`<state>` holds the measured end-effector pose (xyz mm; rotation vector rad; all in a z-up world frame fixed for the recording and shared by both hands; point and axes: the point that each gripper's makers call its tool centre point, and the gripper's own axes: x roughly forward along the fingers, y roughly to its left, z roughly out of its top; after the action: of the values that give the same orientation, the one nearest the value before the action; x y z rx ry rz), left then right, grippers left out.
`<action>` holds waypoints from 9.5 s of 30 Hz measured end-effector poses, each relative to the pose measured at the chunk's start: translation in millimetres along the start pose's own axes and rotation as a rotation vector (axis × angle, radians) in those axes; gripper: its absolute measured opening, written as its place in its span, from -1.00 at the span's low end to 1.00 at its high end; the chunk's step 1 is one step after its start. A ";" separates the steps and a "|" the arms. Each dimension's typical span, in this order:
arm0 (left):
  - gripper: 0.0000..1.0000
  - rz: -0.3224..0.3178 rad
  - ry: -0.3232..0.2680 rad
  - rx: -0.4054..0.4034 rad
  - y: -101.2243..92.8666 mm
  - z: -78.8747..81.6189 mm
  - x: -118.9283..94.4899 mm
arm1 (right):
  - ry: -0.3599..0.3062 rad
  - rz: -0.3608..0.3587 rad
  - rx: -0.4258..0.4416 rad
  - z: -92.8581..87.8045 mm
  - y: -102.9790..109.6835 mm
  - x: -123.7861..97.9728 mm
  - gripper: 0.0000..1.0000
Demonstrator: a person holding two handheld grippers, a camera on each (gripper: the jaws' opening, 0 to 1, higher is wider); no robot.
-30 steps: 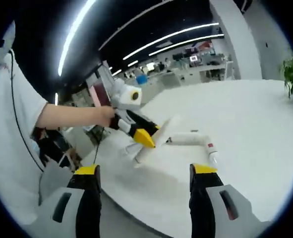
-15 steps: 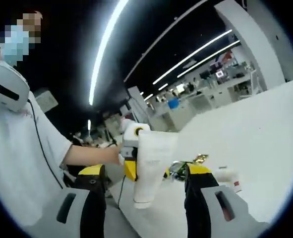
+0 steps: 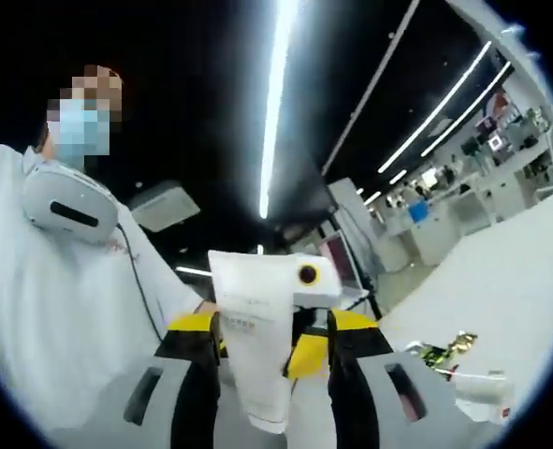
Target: Arrange the skincare products in the storage area until every visible bottle or jar stands upright without overlapping.
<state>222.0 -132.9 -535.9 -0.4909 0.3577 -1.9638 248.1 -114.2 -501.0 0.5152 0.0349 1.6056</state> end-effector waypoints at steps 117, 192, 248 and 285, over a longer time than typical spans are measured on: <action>-0.57 1.012 0.489 0.228 145.2 -120.0 0.9 | 0.851 -0.340 -0.357 -100.1 -52.8 -93.7 -0.78; -0.59 1.066 0.341 0.133 253.9 -143.3 -11.0 | 0.806 -0.459 -0.332 -118.1 -150.0 -153.8 -0.67; 0.38 1.303 0.190 -0.009 131.6 -140.1 -93.8 | 0.690 -0.837 -0.149 -136.9 -86.6 -159.3 0.63; 0.80 1.422 0.084 -0.025 -6.0 -146.1 -152.8 | 0.569 -0.896 -0.065 -156.2 -33.1 -120.9 0.76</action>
<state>204.3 12.9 -688.2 -0.0660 0.5668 -0.5929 226.6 -181.6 -688.3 -0.0492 0.5611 0.8153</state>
